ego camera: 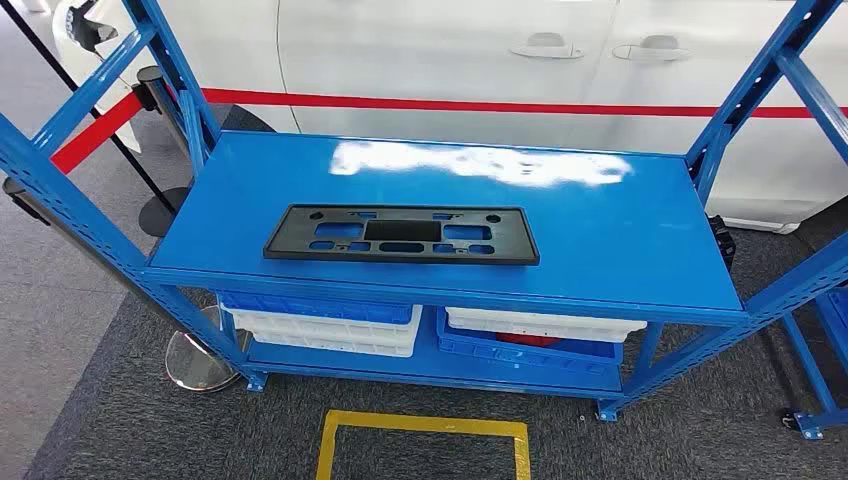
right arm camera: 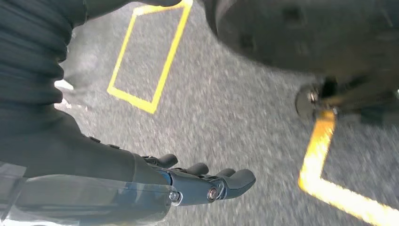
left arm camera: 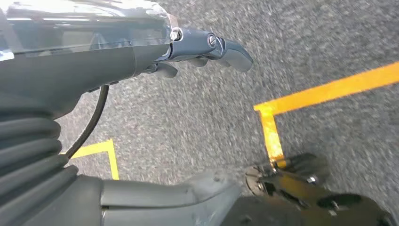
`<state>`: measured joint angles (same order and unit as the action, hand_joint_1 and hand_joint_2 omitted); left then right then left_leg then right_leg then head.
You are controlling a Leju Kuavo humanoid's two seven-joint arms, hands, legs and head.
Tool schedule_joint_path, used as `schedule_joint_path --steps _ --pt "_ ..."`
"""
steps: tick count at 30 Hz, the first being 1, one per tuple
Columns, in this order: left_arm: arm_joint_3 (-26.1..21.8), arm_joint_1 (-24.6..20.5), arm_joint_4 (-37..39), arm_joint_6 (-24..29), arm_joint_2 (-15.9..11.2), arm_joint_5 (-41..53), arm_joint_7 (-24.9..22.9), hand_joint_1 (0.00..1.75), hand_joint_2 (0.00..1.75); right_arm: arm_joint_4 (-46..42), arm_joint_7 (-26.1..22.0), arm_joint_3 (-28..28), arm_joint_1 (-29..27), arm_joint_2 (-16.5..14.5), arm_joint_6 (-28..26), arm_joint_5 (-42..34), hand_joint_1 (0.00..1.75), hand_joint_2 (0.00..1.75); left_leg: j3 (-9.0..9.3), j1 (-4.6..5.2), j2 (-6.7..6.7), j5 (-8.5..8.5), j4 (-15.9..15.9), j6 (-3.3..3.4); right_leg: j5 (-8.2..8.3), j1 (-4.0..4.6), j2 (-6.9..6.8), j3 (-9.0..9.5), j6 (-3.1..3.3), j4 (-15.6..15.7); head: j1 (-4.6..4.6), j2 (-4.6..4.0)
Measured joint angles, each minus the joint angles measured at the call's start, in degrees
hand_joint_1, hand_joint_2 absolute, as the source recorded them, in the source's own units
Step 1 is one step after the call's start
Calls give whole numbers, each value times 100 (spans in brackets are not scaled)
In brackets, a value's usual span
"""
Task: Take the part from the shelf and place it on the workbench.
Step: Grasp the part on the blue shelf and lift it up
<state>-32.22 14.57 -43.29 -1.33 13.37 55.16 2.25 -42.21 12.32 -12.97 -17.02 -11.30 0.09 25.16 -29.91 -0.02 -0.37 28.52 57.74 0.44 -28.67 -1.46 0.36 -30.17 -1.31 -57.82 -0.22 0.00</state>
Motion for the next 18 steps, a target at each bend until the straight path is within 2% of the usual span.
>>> schedule_joint_path --steps 6,12,18 --pt "-441 111 -277 57 182 783 73 0 175 -283 -127 -174 -111 -171 -4 408 0 175 0 0 0 2 0 0 -3 0 0 3 -4 1 3 0" --pt "-707 333 -711 33 350 1349 149 0 175 -779 -972 -244 -265 -153 206 582 0 175 -1 2 -2 6 0 3 -4 -2 -2 14 -11 9 2 0" --pt "-962 374 -943 -83 449 1830 328 0 175 -1325 -1741 -89 -224 -27 735 249 0 175 5 2 -1 6 1 4 0 -3 -2 22 -18 14 2 0"
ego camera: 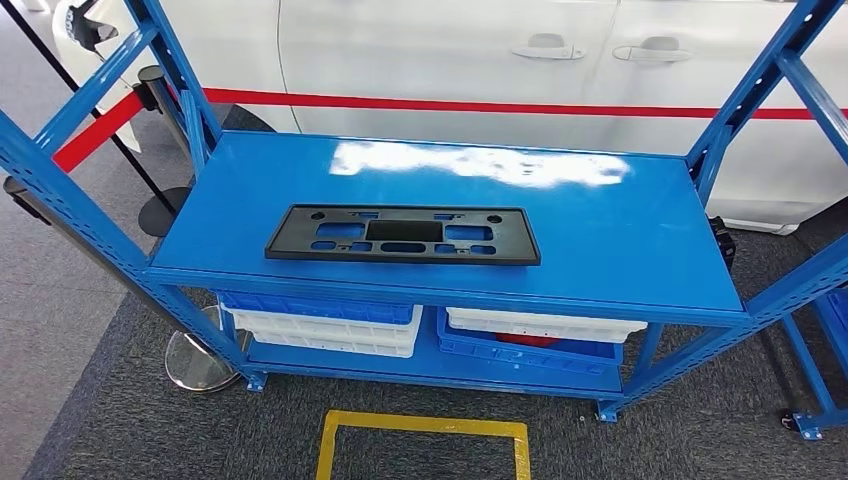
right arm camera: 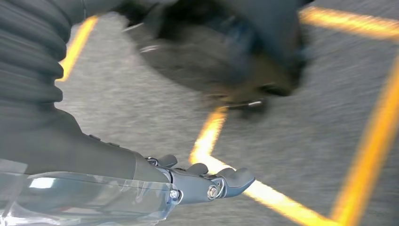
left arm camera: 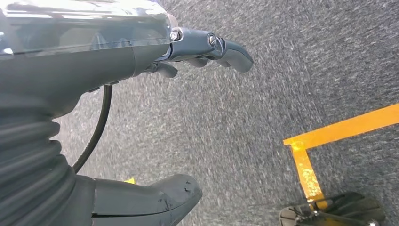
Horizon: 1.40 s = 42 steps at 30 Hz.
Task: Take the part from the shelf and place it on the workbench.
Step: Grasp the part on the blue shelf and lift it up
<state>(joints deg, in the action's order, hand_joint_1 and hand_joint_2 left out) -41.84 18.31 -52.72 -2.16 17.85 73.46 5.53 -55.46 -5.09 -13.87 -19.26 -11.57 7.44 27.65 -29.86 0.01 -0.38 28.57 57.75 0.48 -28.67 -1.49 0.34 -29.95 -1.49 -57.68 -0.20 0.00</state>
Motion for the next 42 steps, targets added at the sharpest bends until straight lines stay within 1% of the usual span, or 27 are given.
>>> schedule_joint_path --steps 5,8,10,17,23,27,32,35,37,42 --pt "-232 -15 -81 -70 46 426 194 0 175 -455 -426 415 47 211 219 -491 0 175 5 1 1 0 2 1 3 -1 1 3 -5 2 -1 0" --pt "-341 -29 -96 -88 74 612 273 0 175 -893 -615 636 -6 323 220 -796 0 175 5 1 1 0 2 1 3 -2 2 6 -6 3 0 0" --pt "-364 -30 -96 -74 87 662 290 0 175 -1238 -645 774 -49 392 161 -958 0 175 5 1 1 0 2 1 3 -2 3 7 -6 3 -1 0" --pt "-412 -35 -96 44 122 745 304 0 175 -2404 -620 1405 -156 771 -339 -1474 0 175 5 2 1 1 4 2 3 -4 2 7 -7 6 -1 0" --pt "-498 -82 -91 130 150 888 345 0 175 -3415 -726 2075 -181 1230 -832 -1799 0 175 4 3 0 0 4 2 3 -5 1 10 -7 6 0 0" --pt "-609 -152 -51 193 158 1023 390 0 175 -4088 -735 2500 -111 1551 -1091 -1955 0 175 3 3 0 0 5 3 4 -5 1 11 -8 6 -1 0" --pt "-724 -251 96 307 149 1207 449 0 175 -4887 -648 2982 110 1929 -1349 -2153 0 175 3 3 0 -1 7 4 4 -5 1 11 -9 5 -1 0" --pt "-762 -334 268 409 120 1310 475 0 175 -5256 -541 3273 327 2113 -1452 -2176 0 175 3 3 0 -1 7 4 5 -5 1 11 -10 5 0 0" --pt "-776 -399 398 484 95 1360 483 0 175 -5405 -459 3464 495 2210 -1495 -2044 0 175 3 3 0 -1 8 4 5 -5 1 12 -10 5 0 0" --pt "-784 -513 681 644 15 1435 479 0 175 -5542 -280 3868 870 2400 -1571 -1304 0 175 5 3 0 -2 12 5 7 -5 1 10 -14 5 -2 0"
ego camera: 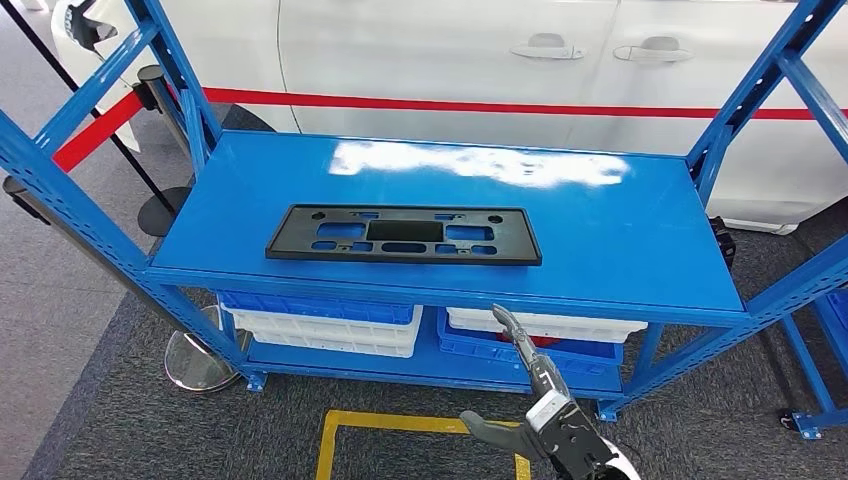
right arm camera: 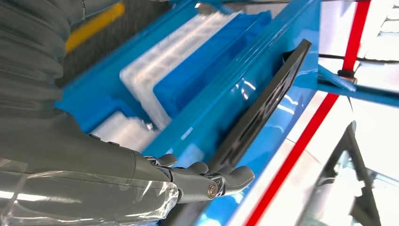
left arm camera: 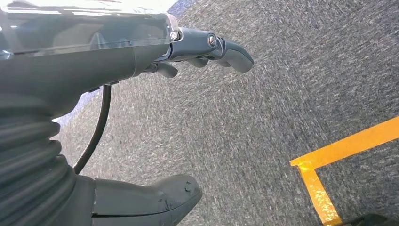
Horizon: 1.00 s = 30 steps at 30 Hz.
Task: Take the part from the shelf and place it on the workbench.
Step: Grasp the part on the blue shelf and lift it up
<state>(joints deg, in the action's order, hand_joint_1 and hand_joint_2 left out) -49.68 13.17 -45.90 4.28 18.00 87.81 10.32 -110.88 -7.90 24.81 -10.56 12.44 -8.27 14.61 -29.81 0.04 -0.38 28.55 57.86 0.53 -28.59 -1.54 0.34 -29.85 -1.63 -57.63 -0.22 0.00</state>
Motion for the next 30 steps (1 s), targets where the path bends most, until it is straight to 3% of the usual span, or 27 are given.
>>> schedule_joint_path --steps 11,15,20,26,30 --pt "-28 -213 564 263 -172 52 -58 0 175 -44 414 700 683 347 -143 1588 0 175 -5 0 -1 -1 6 2 1 -1 -1 -2 -2 0 1 0" --pt "-114 -312 740 249 -217 -17 -58 0 0 -33 644 947 872 478 -223 2229 0 175 -7 0 -1 -3 9 5 3 -3 -2 -2 -4 0 2 0" --pt "-367 -384 805 -112 -222 -267 35 0 0 9 925 1066 909 550 -275 2690 0 175 -7 0 -1 -3 12 6 5 -3 -1 -3 -8 0 1 0" --pt "-812 -409 575 -840 -66 -327 284 0 0 115 1037 1066 677 555 -245 2572 0 175 -10 0 -1 -3 13 7 4 -4 -2 -5 -8 1 2 0" --pt "-1006 -451 502 -1020 1 -88 431 0 0 212 1121 1052 605 519 -260 2445 0 175 -11 0 -1 -3 13 7 6 -5 -1 -5 -11 1 1 0"
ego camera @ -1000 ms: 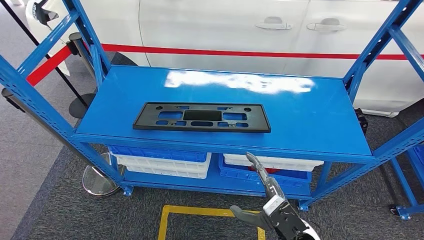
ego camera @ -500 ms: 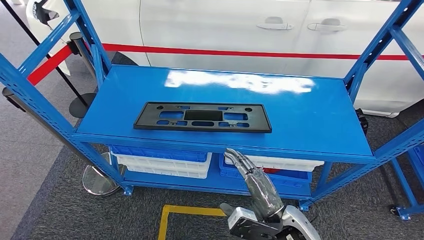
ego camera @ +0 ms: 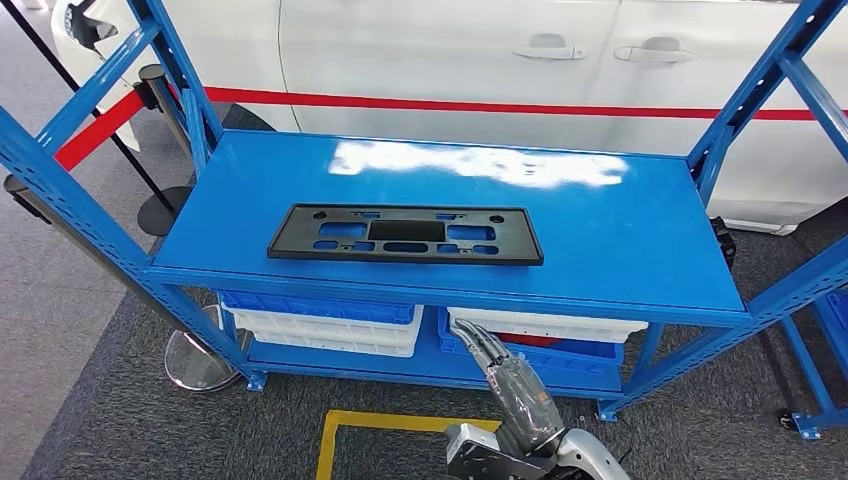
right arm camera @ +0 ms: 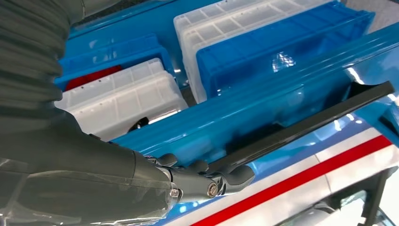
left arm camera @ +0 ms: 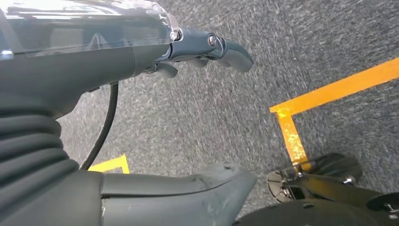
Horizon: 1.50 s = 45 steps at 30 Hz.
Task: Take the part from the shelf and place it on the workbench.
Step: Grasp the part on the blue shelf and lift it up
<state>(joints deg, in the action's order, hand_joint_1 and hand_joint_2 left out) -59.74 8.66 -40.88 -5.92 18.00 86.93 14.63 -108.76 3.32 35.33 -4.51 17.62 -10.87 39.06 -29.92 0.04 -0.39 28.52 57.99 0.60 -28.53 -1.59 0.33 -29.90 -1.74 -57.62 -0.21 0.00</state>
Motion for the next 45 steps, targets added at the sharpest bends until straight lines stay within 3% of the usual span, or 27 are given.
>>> schedule_joint_path --steps 20,33,41,45 --pt "-190 -121 31 203 -12 273 19 0 0 523 -73 97 704 -223 -456 140 0 175 -7 0 0 -6 4 9 7 -12 1 -1 -10 0 0 0" --pt "-208 -203 202 6 -55 272 -61 0 0 570 136 155 987 -272 -224 -431 0 175 -18 31 -1 -8 19 19 19 -25 -1 -7 -29 7 -1 0" --pt "-240 -204 202 -7 -67 273 -129 0 0 573 130 157 980 -272 -203 -462 0 175 -57 63 -1 20 77 116 29 -56 0 -11 -122 24 -1 0" --pt "-240 -204 202 -7 -66 273 -145 0 0 576 133 157 960 -270 -179 -491 0 175 -21 45 -2 -12 -14 255 73 -74 -10 -38 -214 -98 5 0"
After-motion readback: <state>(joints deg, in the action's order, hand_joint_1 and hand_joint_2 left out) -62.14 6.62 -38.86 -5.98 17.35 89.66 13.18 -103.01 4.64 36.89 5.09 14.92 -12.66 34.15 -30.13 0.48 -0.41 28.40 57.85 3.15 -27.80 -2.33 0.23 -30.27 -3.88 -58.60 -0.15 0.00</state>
